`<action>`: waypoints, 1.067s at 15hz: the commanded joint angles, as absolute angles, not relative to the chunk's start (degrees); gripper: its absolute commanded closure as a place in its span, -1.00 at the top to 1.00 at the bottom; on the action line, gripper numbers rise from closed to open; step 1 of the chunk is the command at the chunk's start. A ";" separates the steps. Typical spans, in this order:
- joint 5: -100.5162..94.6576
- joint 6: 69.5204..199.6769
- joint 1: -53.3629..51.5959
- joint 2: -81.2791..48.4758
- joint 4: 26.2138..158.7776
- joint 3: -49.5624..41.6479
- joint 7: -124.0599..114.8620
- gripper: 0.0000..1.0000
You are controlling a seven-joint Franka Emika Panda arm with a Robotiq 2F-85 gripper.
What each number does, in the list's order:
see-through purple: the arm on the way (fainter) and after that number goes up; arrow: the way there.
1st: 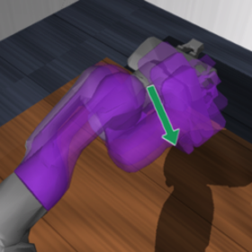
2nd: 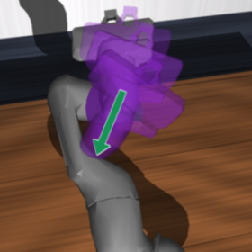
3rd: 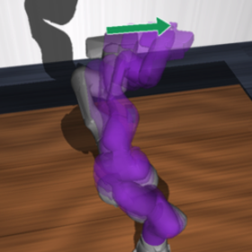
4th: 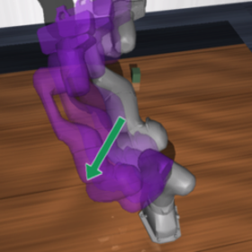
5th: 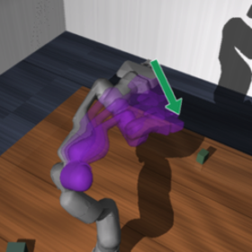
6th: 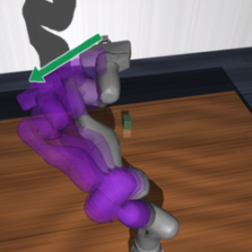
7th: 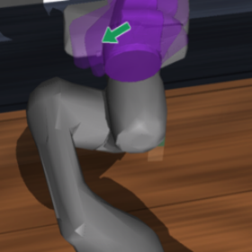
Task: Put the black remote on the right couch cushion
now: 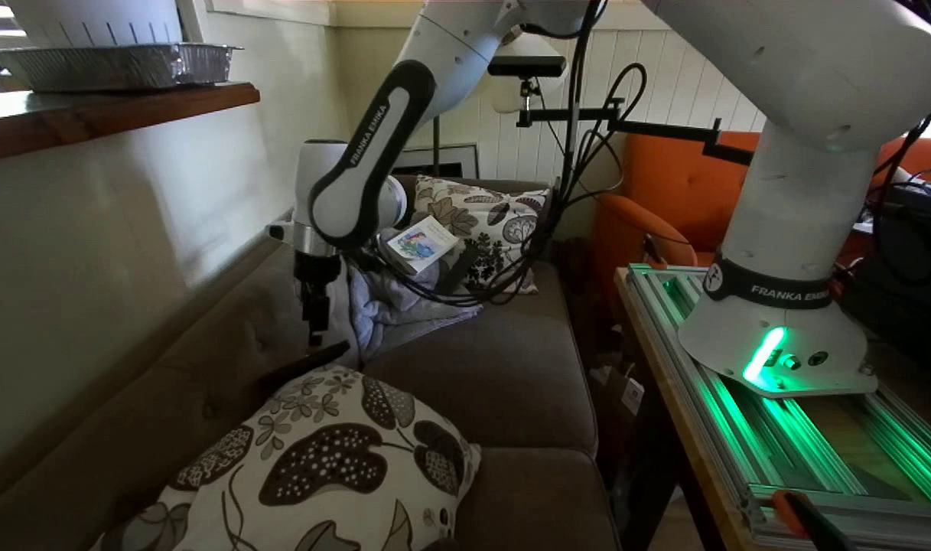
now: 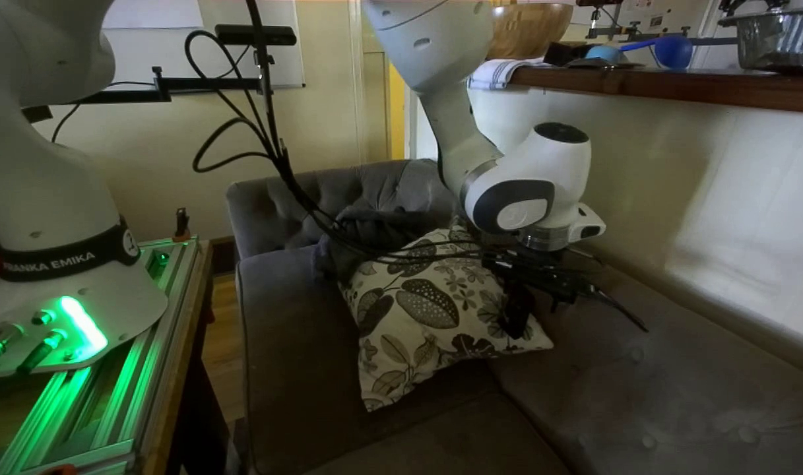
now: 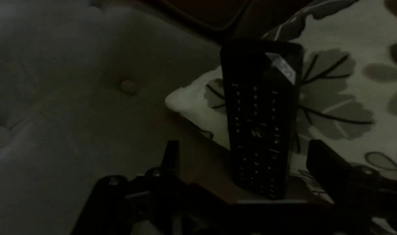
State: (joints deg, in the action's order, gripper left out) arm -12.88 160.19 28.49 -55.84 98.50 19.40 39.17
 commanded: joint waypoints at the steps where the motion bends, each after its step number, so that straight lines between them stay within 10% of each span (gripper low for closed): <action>1: -6.05 150.92 30.11 -60.66 89.73 21.68 46.56 1.00; 16: 10.59 133.90 24.94 -73.38 68.09 16.82 55.66 1.00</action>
